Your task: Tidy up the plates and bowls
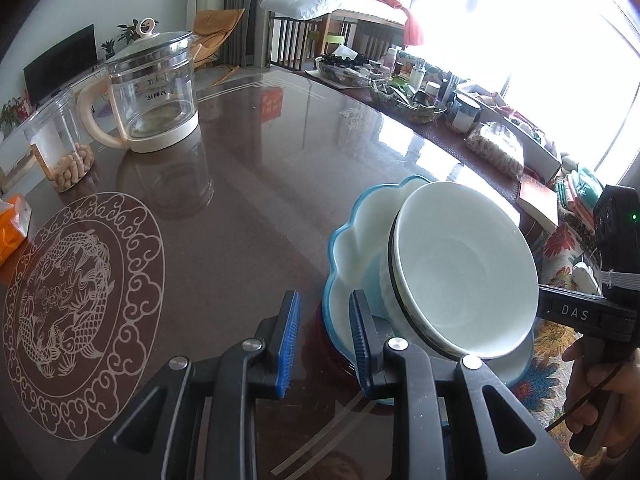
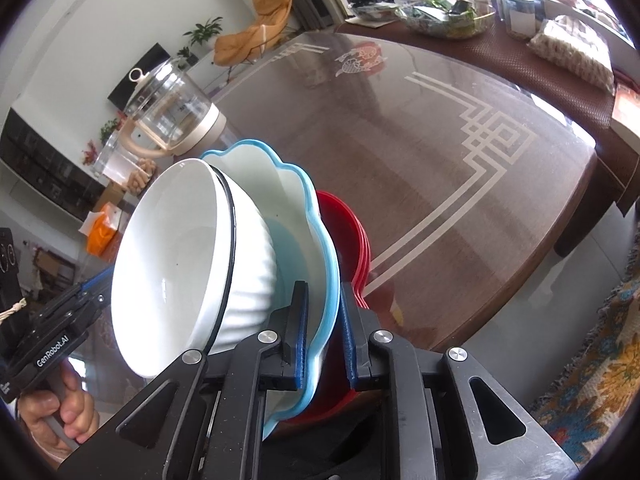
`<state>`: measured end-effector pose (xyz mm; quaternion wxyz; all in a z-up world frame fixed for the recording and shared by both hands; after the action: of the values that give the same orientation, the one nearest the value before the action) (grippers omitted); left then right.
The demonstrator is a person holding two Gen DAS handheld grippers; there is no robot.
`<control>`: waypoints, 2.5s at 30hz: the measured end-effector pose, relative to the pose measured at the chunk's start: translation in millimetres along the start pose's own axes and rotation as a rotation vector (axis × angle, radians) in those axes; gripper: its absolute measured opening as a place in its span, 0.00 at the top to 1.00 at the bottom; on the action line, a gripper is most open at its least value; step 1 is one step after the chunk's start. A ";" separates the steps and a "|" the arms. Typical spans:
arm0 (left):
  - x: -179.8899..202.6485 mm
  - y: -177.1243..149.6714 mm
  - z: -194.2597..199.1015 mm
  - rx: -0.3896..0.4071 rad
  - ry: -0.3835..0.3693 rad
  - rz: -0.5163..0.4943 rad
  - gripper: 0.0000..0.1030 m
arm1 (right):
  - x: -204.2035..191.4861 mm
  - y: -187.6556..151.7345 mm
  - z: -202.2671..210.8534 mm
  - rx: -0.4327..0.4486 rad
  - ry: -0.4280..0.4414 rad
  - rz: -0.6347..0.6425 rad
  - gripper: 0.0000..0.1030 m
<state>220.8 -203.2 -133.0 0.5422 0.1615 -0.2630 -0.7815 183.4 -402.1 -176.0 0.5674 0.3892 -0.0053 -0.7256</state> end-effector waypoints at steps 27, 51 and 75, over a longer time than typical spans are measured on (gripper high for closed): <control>-7.4 -21.1 -7.9 -0.037 0.034 0.029 0.75 | 7.2 9.7 35.2 0.089 0.009 -0.057 0.37; 14.4 -79.9 165.6 0.175 0.151 -0.016 0.04 | -104.9 -138.9 126.6 0.241 -0.336 0.104 0.31; 7.3 -103.3 184.1 0.147 0.257 0.008 0.04 | -147.6 -152.2 141.1 0.296 -0.437 0.221 0.28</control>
<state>40.4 -138.2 -44.3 0.5612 0.2986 -0.2487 -0.7307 -14.0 -287.0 -63.6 0.5655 0.2992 -0.2756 -0.7174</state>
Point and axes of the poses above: each gripper's, at about its wrist camera, not at the fingertips, and z roughly against the way its jaws point, x to its right, y to its top, the point moved 4 cm from there along -z, roughly the way its jaws point, and after that the axes turned 9 degrees about y, right-handed, at the moved point
